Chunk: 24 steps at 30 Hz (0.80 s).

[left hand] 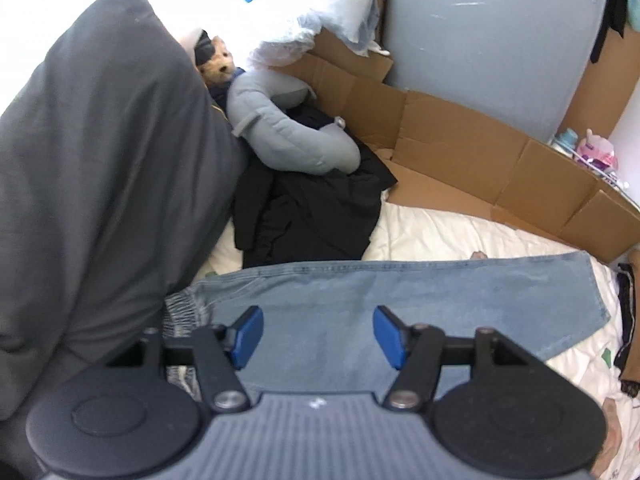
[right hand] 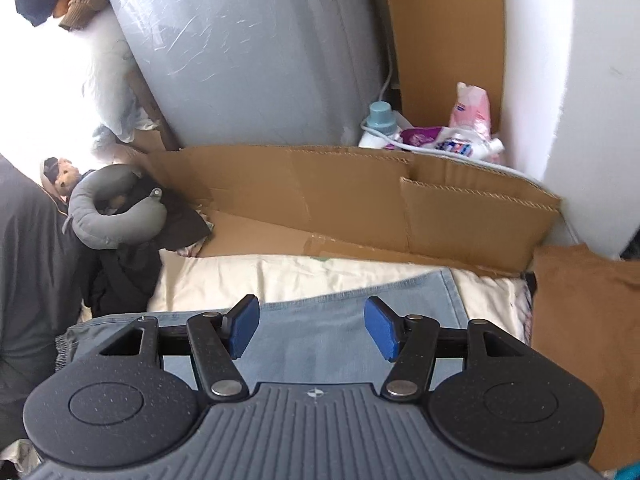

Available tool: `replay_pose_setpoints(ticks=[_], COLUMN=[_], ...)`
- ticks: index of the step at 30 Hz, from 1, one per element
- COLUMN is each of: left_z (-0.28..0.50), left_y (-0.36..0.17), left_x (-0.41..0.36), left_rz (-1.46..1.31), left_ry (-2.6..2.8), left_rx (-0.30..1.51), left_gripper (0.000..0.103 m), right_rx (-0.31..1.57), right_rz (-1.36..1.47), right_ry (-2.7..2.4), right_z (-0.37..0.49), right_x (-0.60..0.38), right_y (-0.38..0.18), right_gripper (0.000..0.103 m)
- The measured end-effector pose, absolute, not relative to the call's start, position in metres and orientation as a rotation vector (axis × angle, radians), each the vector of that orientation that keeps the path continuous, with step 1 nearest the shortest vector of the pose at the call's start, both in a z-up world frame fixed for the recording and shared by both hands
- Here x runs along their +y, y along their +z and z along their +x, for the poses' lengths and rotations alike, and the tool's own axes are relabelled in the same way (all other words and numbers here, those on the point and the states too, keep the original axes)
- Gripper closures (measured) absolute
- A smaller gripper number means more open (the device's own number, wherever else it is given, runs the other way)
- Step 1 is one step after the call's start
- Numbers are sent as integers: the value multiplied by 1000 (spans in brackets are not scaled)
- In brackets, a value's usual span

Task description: Fold clothes

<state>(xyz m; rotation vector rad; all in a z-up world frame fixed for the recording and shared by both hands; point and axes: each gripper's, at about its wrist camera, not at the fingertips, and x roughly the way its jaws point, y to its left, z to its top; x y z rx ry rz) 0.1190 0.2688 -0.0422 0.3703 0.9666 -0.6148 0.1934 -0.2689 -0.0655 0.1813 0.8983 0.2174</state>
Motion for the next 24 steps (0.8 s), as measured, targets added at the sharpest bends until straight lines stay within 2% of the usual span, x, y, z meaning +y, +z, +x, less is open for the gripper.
replay_pose_setpoints(ticks=[4, 11, 20, 24], left_z=[108, 80, 61, 54], left_y=[-30, -20, 5, 13], left_x=[281, 296, 326, 340], left_rz=[370, 370, 298, 281], left_ry=[-597, -593, -579, -562], left_rx=[982, 1033, 1053, 1049], left_gripper=[35, 32, 25, 25], right_rx=[925, 955, 920, 911], right_rz=[180, 197, 182, 170], right_ry=[249, 276, 300, 318], right_z=[172, 131, 78, 58], right_x=[-264, -265, -271, -272], right_y=[-59, -45, -11, 0], right_gripper=[33, 32, 28, 27])
